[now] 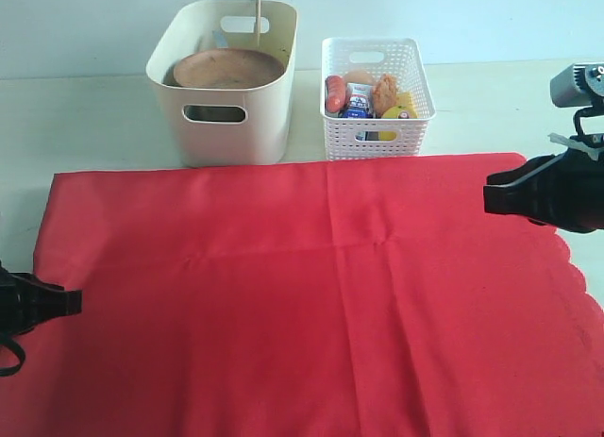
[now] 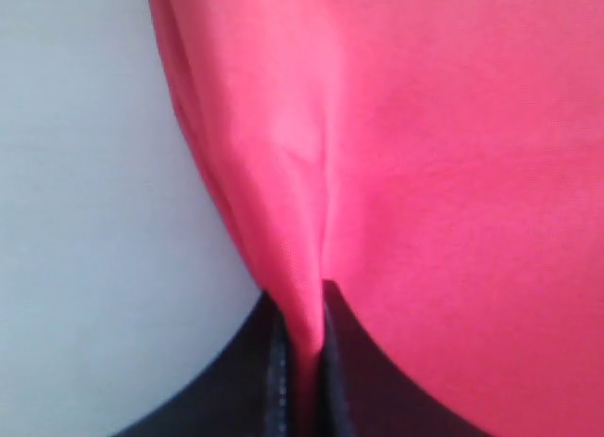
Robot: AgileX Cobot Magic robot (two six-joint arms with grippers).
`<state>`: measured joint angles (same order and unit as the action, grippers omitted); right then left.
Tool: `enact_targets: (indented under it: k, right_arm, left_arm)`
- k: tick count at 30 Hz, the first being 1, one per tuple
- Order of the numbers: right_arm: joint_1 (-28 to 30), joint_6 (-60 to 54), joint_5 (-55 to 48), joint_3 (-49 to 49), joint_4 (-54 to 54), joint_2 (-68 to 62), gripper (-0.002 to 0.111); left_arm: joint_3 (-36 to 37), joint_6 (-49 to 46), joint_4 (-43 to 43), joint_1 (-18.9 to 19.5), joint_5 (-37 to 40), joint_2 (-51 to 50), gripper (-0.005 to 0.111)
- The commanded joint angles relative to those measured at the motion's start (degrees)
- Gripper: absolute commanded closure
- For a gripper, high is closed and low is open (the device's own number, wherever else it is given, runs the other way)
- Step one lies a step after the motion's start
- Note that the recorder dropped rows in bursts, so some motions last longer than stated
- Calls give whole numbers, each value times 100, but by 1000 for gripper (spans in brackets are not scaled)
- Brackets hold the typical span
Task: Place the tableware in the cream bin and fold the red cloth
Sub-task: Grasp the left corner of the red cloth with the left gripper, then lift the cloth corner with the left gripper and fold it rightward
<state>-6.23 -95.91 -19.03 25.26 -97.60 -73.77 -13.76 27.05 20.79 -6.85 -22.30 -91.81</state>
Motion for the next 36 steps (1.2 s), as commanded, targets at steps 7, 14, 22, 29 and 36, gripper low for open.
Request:
enact_targets:
  k: [7,14,22,29,36]
  right_arm:
    - [5,-45,-68,-29,39,-20,99]
    - [5,-2,-206,-29,39,-20,99]
    - [5,-45,-487,-29,39,-20,99]
    - [5,-45,-487,-29,39,-20,99]
    - [5,-45,-489,-29,91,-20,99]
  left_arm:
    - [-443,-1110,2,738,2132,1527,107]
    - [-1089,-1038,-218,839,3410,2698,107]
    - [-2023,-1038,-808,-1629,4119,3206,107]
    - [-3101,-628,-838,-3337,4410,2046,107]
    - [-4002,-415,-838,-4215,4618,776,107]
